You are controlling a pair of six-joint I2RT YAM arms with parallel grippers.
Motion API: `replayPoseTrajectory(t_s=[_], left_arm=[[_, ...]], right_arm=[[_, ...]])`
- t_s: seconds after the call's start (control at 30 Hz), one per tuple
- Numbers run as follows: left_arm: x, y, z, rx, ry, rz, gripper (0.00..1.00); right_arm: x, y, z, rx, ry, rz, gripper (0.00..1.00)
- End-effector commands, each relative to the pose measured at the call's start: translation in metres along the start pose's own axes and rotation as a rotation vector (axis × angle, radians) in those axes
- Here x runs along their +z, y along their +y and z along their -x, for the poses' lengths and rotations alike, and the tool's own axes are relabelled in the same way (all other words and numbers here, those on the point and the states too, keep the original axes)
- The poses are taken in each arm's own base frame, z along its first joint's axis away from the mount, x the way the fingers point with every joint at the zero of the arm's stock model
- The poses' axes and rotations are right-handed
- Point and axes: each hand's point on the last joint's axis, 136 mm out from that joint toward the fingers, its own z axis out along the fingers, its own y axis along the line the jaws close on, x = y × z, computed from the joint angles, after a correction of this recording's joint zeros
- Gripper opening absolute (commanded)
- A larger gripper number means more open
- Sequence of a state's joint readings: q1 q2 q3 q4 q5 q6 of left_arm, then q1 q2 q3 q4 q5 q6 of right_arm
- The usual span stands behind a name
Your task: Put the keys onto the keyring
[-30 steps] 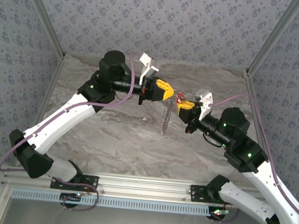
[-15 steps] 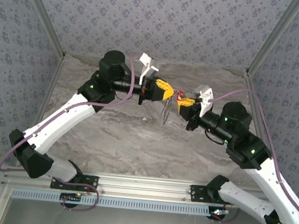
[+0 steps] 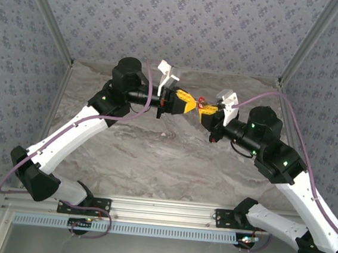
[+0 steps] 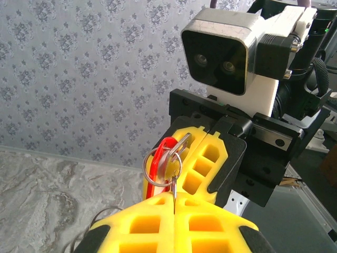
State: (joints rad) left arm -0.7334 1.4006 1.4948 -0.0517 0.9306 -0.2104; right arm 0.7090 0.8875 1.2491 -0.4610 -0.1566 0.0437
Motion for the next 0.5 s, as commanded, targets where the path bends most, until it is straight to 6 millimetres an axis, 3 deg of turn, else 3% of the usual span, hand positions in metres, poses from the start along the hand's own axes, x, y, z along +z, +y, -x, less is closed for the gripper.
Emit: replayPoseTrajectory(t_s=[0.0, 0.2, 0.47], left_arm=[[-0.006, -0.015, 0.011, 0.05, -0.027, -0.022, 0.0], [-0.006, -0.016, 0.012, 0.052, -0.029, -0.023, 0.0], [-0.005, -0.014, 0.011, 0.048, -0.027, -0.023, 0.0]], right_arm=[[-0.01, -0.002, -0.007, 0.01, -0.003, -0.015, 0.0], [-0.009, -0.003, -0.028, 0.048, 0.022, -0.015, 0.0], [-0.005, -0.002, -0.016, 0.033, 0.011, -0.005, 0.0]])
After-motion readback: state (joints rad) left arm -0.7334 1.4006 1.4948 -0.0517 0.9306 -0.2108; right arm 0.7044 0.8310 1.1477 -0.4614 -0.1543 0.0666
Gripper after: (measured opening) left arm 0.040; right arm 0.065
